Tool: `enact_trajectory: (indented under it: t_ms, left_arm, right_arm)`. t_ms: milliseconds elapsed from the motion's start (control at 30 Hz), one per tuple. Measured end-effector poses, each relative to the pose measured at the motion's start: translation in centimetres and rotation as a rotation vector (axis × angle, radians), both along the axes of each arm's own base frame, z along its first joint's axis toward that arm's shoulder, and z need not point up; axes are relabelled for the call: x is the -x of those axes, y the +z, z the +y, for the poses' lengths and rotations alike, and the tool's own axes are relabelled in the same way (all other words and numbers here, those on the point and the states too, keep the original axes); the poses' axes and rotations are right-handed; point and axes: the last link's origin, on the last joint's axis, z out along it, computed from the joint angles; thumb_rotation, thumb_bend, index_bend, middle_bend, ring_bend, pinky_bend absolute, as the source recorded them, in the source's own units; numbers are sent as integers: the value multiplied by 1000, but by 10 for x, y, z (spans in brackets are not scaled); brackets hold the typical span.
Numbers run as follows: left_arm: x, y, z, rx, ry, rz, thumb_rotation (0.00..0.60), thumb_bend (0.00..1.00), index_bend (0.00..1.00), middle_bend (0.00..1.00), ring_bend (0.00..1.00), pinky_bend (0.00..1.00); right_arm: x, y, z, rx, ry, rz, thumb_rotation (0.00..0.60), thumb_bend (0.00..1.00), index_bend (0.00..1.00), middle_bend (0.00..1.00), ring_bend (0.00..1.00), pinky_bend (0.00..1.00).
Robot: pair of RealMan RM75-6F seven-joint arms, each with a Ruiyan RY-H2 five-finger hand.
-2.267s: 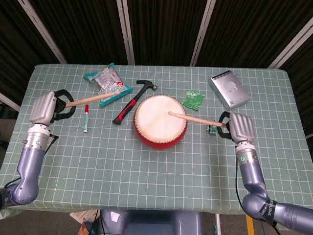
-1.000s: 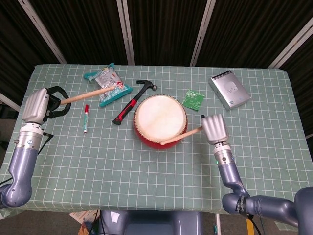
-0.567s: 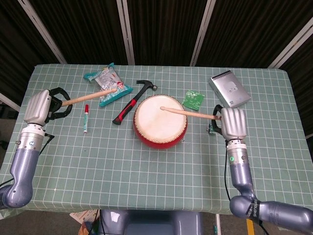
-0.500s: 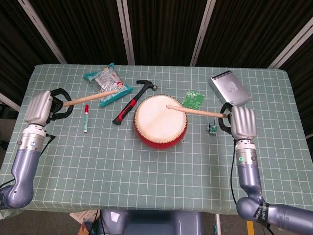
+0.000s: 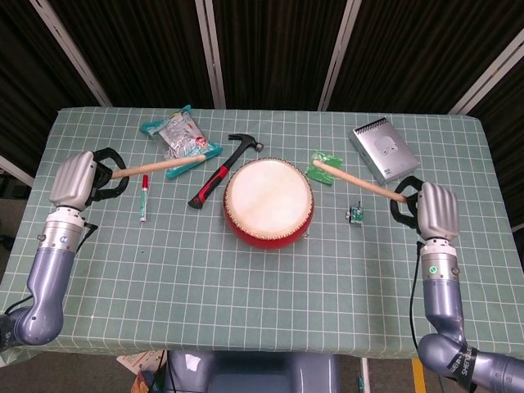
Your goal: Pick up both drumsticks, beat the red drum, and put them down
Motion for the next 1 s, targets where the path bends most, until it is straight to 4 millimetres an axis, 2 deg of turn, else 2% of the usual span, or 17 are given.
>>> enact_trajectory:
  t_ms: [167,500,700,1000]
  left_arm:
    - [-7,-8,11,1,-24,20,600,523,768,1000,1000,1000]
    - [-44,-51,39,79,-71,103,600,524,768,1000,1000,1000]
    - [-63,-68,47,102,-93,123,600,524,768,1000,1000,1000]
    - [-87,-83,54,111,-118,116,600,524,768,1000,1000,1000]
  right_arm:
    - [2,4,-1,8,-1,-3,600,545,910,1000,1000,998]
    - [11,11,-3,18,-16,-15,600,546,909,1000,1000,998]
    - [17,17,-5,31,-21,-15,600,545,910,1000,1000,998]
    - [25,25,-8,39,-36,-27,600,546,910,1000,1000,998]
